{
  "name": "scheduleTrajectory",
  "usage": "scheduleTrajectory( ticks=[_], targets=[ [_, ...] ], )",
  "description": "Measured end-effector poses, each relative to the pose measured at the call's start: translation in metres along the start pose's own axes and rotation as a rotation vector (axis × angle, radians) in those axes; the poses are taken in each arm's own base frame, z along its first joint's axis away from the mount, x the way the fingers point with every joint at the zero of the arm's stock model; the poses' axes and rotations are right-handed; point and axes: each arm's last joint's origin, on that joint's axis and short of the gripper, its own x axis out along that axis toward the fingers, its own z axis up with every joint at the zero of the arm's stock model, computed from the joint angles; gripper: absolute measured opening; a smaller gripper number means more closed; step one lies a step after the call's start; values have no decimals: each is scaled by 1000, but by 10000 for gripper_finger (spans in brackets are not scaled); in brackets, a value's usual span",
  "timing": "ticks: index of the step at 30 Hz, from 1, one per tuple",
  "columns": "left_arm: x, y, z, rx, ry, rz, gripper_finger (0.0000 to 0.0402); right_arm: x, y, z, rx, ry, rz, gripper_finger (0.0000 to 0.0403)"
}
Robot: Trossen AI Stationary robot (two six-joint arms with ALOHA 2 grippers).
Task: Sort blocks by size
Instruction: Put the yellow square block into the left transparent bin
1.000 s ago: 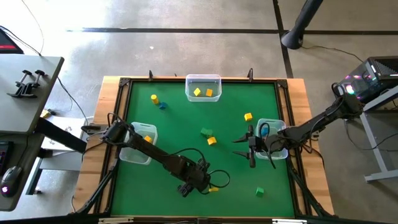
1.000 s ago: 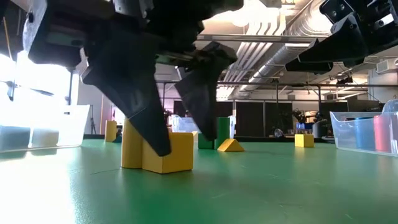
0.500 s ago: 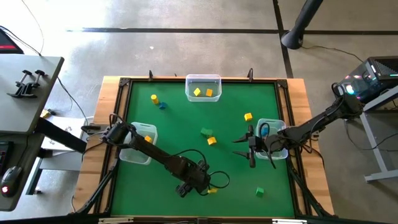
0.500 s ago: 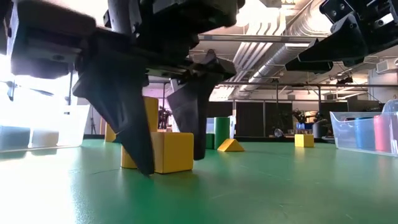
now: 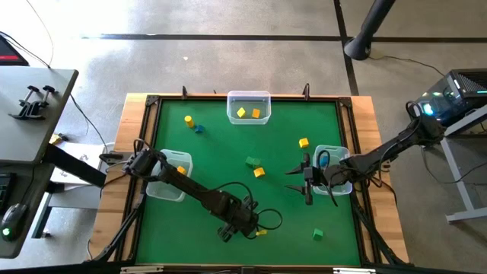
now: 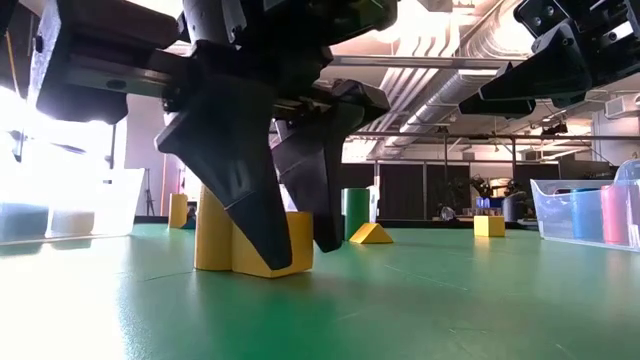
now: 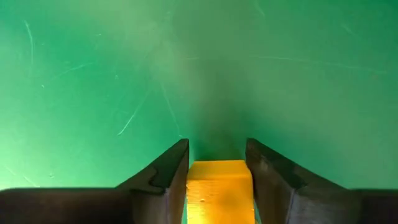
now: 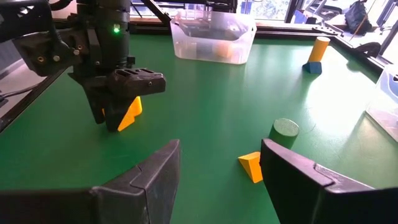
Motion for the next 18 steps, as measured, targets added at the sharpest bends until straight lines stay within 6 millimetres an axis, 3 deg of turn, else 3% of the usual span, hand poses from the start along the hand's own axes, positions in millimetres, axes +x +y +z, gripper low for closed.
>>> scheduleTrajectory(
  ticks=[9, 18],
  targets=[
    [-2, 1, 4, -1, -24, 11, 125, 0, 0, 0, 0, -1, 0, 211],
    [-36, 32, 36, -37, -142, 206, 126, 0, 0, 0, 1, -1, 0, 211]
  ],
)
